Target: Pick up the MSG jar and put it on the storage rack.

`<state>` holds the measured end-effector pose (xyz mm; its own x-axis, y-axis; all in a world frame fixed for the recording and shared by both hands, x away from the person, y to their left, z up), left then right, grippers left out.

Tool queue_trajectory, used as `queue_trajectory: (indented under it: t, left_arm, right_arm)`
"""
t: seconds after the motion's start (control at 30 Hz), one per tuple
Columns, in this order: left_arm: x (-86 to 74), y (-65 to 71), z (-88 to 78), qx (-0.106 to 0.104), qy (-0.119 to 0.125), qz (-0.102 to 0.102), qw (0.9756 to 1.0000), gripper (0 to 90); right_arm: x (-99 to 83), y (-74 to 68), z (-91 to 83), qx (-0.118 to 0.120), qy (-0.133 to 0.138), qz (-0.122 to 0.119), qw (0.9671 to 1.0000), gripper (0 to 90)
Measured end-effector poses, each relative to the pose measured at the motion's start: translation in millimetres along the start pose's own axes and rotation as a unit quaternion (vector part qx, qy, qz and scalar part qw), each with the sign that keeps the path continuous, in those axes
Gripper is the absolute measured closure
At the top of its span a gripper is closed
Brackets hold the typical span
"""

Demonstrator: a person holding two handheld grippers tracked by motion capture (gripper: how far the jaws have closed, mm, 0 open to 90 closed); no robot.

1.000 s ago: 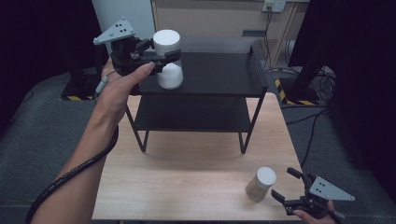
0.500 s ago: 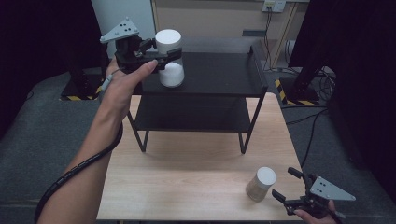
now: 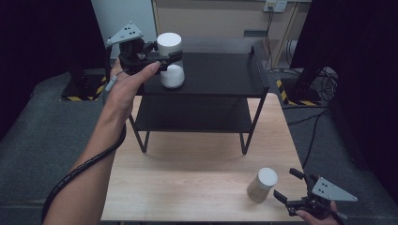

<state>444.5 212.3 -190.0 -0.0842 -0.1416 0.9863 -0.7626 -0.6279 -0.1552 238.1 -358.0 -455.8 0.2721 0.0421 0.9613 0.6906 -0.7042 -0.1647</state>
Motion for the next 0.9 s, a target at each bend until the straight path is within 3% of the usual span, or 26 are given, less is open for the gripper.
queue_trajectory:
  t: [0.9]
  left_arm:
    - [1.2,-2.4,1.7,-0.005,-0.008,0.004,1.0,33.4]
  right_arm:
    - [-2.1,-0.5,2.2,0.004,-0.004,0.002,1.0,1.6]
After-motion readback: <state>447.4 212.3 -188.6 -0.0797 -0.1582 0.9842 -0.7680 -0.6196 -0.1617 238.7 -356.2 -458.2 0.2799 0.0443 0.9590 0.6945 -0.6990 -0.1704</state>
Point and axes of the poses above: each handheld gripper's, and its own axes: z roughly forward along the jaws, x roughly out of its top, y roughly to its right, the point moved 10 cm from there along z, roughly forward along the jaws, and after that the axes turned 9 degrees about z, right-handed, at the moved point
